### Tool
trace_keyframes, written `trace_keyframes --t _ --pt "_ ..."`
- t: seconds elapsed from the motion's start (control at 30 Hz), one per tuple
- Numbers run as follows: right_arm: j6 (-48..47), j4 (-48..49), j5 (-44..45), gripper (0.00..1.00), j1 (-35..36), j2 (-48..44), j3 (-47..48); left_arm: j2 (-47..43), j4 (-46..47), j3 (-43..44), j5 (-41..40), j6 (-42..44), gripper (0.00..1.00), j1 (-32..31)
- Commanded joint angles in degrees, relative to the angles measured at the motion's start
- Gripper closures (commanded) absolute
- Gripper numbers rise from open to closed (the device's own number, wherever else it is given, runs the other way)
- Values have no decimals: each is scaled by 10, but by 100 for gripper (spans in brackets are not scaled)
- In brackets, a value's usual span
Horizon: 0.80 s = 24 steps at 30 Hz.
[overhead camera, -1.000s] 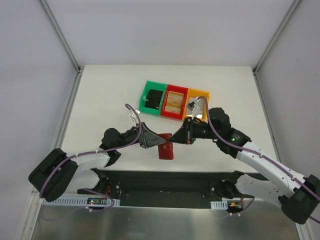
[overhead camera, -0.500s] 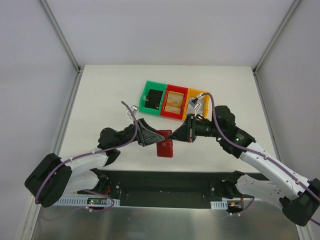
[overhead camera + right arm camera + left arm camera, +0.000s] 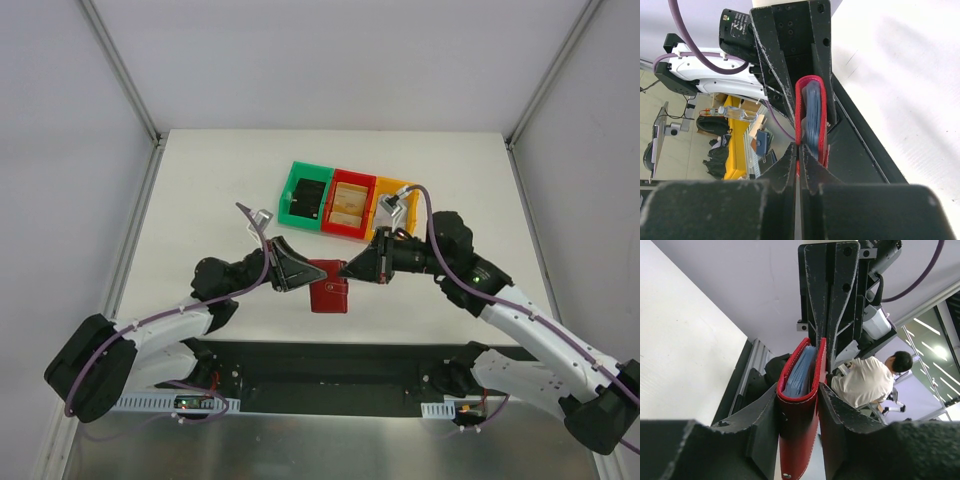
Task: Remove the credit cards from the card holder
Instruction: Pick up the card holder from the center of the board.
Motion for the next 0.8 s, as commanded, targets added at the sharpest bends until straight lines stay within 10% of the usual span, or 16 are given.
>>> trace_keyframes --t 0.0,0.13,0.37,0.77 --pt "7 35 -4 100 -4 -15 -6 -20 206 1 5 0 70 1" --pt "9 35 1 91 -8 -13 -9 -31 187 3 7 3 77 2" --pt "-54 -89 68 36 -8 -31 37 -61 94 14 7 30 87 2" --pt "-215 -368 494 27 146 -7 175 -117 -391 152 -91 197 100 -9"
